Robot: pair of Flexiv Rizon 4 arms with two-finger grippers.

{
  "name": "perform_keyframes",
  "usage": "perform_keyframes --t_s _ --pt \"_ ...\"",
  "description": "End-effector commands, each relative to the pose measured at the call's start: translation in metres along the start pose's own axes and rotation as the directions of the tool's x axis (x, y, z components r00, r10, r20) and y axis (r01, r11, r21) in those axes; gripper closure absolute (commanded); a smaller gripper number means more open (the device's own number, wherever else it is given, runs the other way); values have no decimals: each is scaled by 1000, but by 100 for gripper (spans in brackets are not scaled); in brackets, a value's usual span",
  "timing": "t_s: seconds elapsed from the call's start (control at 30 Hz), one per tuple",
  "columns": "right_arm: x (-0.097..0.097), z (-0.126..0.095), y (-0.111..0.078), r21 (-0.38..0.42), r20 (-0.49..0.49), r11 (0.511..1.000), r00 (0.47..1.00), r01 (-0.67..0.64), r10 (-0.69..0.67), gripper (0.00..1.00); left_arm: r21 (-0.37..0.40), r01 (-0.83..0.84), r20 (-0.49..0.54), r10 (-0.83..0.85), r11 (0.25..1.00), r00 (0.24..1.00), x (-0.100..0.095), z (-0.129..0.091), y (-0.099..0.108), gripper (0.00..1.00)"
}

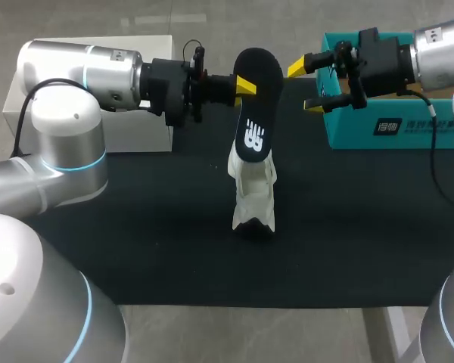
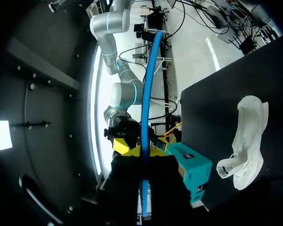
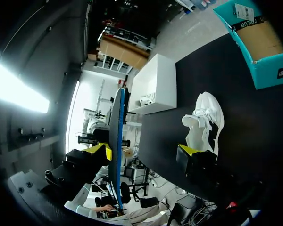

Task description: Take the shoe out of the shoebox, open the shoe tongue, remove and reinsert the insole, then place the shoe into the shoebox

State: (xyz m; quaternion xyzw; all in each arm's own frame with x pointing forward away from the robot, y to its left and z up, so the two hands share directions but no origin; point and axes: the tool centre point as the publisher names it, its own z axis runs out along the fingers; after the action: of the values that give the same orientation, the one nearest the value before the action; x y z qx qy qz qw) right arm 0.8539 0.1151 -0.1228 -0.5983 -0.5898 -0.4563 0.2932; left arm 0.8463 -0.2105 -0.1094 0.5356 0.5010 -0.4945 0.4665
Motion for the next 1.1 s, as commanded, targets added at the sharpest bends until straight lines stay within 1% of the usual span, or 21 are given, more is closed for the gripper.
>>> perform_keyframes --t_s 0.03,0.07,0.2,0.33,0.43,0.53,0.7,0.9,1.1 --pt "1 1 -1 -1 16 1000 1000 -2 2 0 -40 12 2 -12 999 1000 1 -1 -13 100" --pt "1 1 -1 -1 16 1000 1000 -2 2 0 -57 22 7 -22 998 1000 2 -1 -15 100" --pt "1 1 -1 -1 16 1000 1000 -2 2 0 -41 33 -12 -33 999 999 3 -2 -25 100" --pt "1 1 -1 -1 16 1000 1000 -2 2 0 -44 35 -11 -36 998 999 4 -3 -26 100" --pt "-11 -20 -11 -27 56 1000 998 15 -14 0 -54 37 -11 -38 998 999 4 -7 -25 100" --pt "-20 -42 -20 -25 109 999 994 35 -32 0 -64 42 -18 -43 997 999 7 -11 -25 100" --pt "-35 -83 -35 -27 161 1000 987 -8 12 0 -64 49 -25 -51 997 998 10 -13 -27 100" --pt "-38 -117 -48 -14 203 1000 979 2 1 0 -61 57 -29 -59 997 998 11 -12 -27 100" --pt "-39 -142 -57 -14 214 1000 977 0 3 0 -60 62 -34 -64 996 997 13 -13 -27 100"
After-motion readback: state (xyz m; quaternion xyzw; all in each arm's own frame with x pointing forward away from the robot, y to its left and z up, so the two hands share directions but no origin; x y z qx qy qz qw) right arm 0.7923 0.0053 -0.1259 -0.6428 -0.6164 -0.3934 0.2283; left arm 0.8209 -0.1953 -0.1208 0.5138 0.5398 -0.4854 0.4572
